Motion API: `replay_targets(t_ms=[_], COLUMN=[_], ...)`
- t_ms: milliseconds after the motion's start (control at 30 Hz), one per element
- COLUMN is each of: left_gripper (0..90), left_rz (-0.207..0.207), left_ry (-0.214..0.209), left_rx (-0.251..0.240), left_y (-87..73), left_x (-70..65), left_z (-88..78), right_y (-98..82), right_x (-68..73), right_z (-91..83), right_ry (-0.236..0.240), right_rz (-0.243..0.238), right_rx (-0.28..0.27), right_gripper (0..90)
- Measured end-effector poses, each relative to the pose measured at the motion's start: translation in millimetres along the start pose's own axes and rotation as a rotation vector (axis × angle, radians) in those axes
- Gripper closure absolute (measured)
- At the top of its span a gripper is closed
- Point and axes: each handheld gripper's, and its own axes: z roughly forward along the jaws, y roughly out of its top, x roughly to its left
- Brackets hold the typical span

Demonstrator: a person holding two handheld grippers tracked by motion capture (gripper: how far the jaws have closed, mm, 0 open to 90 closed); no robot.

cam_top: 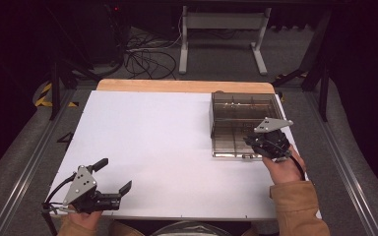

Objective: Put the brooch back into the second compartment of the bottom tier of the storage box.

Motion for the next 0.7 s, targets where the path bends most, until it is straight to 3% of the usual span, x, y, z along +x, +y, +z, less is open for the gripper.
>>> replay_targets(t_ms=[700], left_gripper=[1.6], left_rz=[0.000], left_ry=[0.001], left_rx=[0.001], left_y=[-0.2], left_x=[0.4], left_z=[0.3], right_y=[-16.0], right_x=[-15.5], right_z=[12.6], right_ry=[-0.023], right_rz=[0.075], right_rx=[0.017], right_gripper=[78.5])
